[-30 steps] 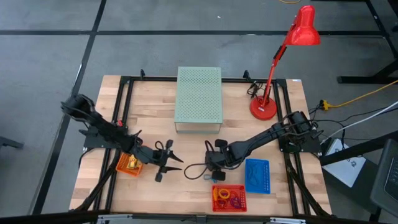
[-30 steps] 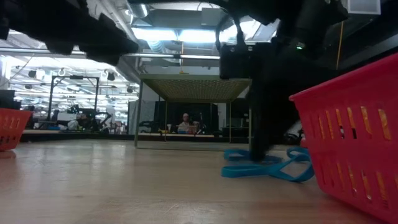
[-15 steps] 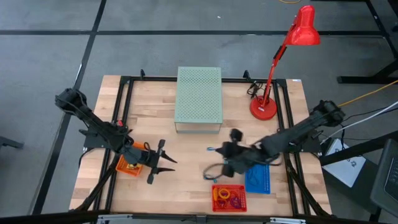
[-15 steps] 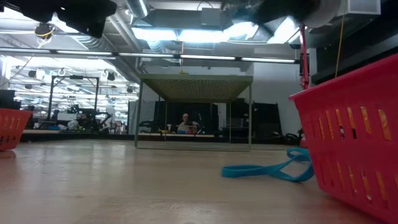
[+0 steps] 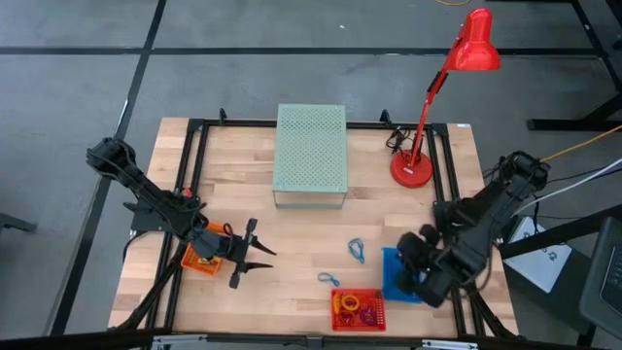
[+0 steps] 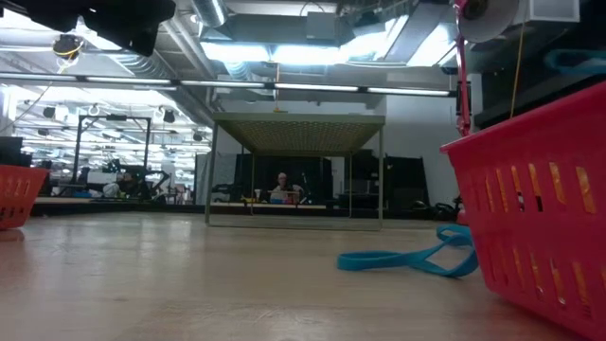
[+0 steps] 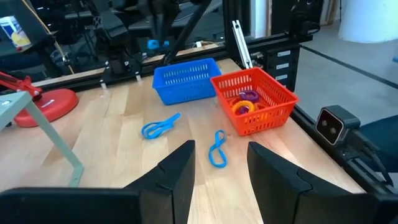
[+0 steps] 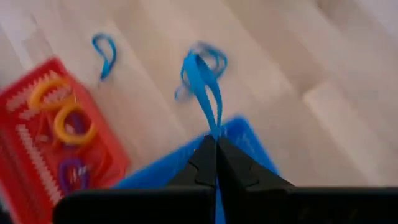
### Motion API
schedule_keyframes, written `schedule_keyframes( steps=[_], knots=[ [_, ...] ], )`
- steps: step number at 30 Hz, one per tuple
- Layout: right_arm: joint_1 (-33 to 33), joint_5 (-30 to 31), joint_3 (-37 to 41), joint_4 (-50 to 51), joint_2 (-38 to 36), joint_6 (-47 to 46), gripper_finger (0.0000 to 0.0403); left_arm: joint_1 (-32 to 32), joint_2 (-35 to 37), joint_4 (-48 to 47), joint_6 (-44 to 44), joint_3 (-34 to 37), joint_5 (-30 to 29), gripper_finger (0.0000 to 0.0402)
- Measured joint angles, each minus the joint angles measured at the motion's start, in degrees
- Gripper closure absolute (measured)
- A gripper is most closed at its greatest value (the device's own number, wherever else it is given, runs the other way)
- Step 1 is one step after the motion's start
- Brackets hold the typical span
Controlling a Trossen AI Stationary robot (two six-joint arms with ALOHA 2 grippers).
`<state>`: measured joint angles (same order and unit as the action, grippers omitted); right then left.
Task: Pick & Place Office Desk Supplies
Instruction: Put the blue rubber band into the blue bin
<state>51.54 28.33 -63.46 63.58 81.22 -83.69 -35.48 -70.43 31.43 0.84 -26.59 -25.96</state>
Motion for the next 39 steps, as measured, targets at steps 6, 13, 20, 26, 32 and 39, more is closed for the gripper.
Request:
schedule_keyframes(
  steps=[6, 13, 20, 26, 32, 39],
  knots=[
    [6.43, -6.8, 4.59, -0.33, 0.32, -14.63, 0.0403, 0.0, 0.0, 0.01, 0.0, 0.0, 0.02, 0.0258],
    [8.21, -9.77, 13.55, -11.48, 0.43, -19.37, 0.0402, 0.0, 0.0, 0.03, 0.0, 0.0, 0.02, 0.0258],
    [7.77, -9.94, 15.06, -14.09, 0.43, -18.31, 0.0354, 0.02, 0.0, 0.05, -0.02, 0.0, 0.0, 0.0258],
    [7.77, -8.88, 15.06, -14.04, 0.43, -18.56, 0.028, 0.02, 0.0, 0.05, -0.02, 0.0, 0.02, 0.0258],
    [7.1, -6.33, 14.37, -14.07, 0.43, -16.3, 0.0225, 0.02, 0.0, 0.05, -0.02, 0.0, 0.02, 0.0258],
    [5.07, -5.88, 13.18, -14.36, 0.41, -12.86, 0.0198, 0.02, 0.0, 0.05, -0.16, 0.0, 0.07, 0.0258]
  ],
)
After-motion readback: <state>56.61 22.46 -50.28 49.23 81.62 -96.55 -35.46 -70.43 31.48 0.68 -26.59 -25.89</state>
